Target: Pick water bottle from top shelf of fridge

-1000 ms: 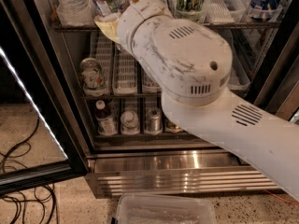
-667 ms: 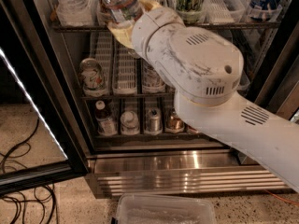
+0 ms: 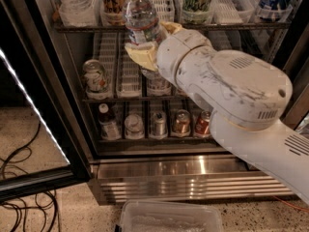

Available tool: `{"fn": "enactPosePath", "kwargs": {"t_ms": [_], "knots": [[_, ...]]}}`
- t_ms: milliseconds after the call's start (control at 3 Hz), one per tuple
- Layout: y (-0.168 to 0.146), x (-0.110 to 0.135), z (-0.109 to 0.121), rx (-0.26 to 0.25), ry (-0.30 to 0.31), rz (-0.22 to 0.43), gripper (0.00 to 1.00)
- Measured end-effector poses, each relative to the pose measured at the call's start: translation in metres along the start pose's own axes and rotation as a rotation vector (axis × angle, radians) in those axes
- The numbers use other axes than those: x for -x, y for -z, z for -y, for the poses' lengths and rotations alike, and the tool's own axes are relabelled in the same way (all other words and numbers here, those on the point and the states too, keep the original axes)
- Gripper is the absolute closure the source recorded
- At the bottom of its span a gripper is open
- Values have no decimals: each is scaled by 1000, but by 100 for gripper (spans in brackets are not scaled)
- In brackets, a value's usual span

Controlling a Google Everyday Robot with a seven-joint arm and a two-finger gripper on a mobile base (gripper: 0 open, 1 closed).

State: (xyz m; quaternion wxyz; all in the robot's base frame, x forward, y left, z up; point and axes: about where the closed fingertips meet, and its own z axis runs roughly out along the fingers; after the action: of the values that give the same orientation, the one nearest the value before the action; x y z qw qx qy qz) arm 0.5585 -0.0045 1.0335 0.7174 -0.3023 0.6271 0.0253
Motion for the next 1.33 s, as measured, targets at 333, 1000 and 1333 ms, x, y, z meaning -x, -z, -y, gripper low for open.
{"fn": "enactPosePath", "kwargs": {"t_ms": [333,1000,1333], "knots": [[11,0,-3,24,-29,8,100],[44,0,-11,69,-108,6,100],[44,0,-11,69,-108,6,100]]}}
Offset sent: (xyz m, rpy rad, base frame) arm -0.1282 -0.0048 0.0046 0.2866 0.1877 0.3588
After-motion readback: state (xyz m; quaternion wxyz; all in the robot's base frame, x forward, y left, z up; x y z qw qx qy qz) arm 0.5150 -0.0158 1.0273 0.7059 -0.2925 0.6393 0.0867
